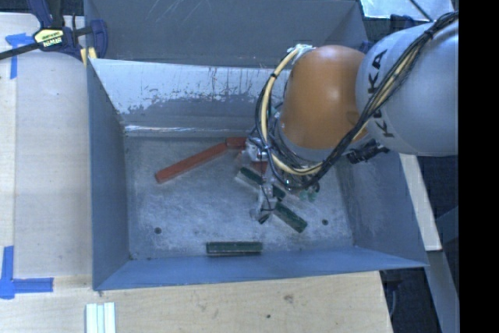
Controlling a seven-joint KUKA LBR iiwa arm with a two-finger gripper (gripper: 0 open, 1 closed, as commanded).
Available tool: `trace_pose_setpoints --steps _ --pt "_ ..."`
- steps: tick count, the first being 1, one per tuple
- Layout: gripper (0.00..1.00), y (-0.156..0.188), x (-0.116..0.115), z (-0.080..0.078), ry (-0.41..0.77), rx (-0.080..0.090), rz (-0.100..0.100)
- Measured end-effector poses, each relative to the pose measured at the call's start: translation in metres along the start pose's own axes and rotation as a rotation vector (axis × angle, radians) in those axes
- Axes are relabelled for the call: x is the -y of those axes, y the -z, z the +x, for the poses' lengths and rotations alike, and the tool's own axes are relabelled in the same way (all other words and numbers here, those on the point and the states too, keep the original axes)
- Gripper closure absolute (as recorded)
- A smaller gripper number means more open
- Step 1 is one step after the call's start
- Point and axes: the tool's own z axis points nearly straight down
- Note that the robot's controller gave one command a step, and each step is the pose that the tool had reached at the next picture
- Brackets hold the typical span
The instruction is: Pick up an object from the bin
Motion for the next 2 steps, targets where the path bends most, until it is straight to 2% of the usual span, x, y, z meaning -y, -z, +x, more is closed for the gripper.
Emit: trace_pose_setpoints --steps 1,2 --pt "0.0 -0.0772 0.0693 -0.0199 -0.037 0.007 0.002" --pt "1.0 -0.0714 0.0654 -0.0215 -0.032 0.011 0.0"
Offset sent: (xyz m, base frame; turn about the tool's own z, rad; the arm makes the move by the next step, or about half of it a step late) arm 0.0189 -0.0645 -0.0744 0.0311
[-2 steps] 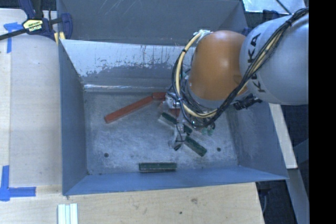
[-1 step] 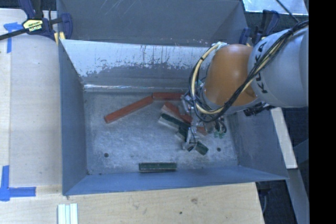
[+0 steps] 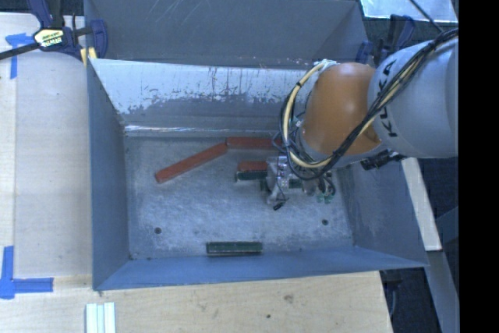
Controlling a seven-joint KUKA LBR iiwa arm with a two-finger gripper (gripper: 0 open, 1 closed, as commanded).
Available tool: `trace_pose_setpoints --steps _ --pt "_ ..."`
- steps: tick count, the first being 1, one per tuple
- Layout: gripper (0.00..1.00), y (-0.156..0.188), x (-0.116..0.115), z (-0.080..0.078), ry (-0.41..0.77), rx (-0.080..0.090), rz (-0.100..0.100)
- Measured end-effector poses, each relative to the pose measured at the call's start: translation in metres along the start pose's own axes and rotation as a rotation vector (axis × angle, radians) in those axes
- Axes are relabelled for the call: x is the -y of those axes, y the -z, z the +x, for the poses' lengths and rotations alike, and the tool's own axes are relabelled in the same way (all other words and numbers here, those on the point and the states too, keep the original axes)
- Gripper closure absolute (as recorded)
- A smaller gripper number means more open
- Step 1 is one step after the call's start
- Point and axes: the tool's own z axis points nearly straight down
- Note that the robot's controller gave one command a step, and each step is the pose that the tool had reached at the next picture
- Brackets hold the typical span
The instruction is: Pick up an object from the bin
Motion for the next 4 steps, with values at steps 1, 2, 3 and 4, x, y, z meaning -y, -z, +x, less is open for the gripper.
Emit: trace_pose_setpoints --steps 1,2,3,4 --pt "1.0 0.018 0.067 0.019 0.083 -0.006 0.004" --pt "0.0 0.017 0.063 0.018 0.086 -0.006 0.0" --pt "0.0 -0.003 0.086 -0.023 0.037 0.002 0.001" --pt "1.0 -0.001 0.085 -0.023 0.035 0.006 0.001"
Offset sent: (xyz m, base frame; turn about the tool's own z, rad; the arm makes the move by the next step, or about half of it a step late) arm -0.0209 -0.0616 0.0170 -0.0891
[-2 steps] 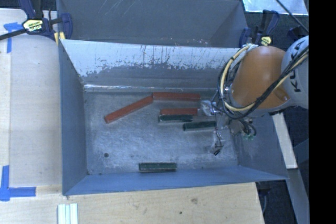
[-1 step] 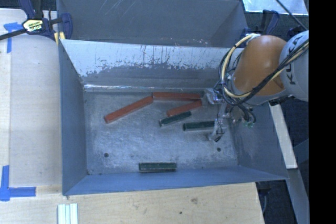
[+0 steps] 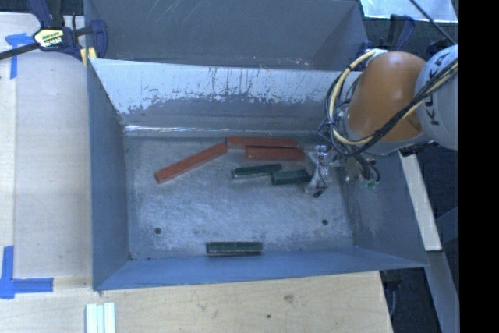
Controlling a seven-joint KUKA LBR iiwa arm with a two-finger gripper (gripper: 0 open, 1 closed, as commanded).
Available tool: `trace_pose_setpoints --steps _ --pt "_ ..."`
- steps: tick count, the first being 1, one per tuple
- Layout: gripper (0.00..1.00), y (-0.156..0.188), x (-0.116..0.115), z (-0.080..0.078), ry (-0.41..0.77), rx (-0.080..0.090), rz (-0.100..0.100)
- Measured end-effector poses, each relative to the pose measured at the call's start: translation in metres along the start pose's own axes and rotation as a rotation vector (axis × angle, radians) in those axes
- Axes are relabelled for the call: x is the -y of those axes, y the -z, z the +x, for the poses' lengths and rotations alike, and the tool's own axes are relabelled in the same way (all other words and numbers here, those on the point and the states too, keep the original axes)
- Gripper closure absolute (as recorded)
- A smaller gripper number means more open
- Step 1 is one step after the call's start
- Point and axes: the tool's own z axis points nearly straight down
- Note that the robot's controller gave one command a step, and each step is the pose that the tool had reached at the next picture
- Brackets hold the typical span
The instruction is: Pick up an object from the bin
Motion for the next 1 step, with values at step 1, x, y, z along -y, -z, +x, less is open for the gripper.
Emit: trace_pose_setpoints --steps 1 --pt "1.0 0.1498 0.0013 0.0073 -0.048 0.001 0.001"
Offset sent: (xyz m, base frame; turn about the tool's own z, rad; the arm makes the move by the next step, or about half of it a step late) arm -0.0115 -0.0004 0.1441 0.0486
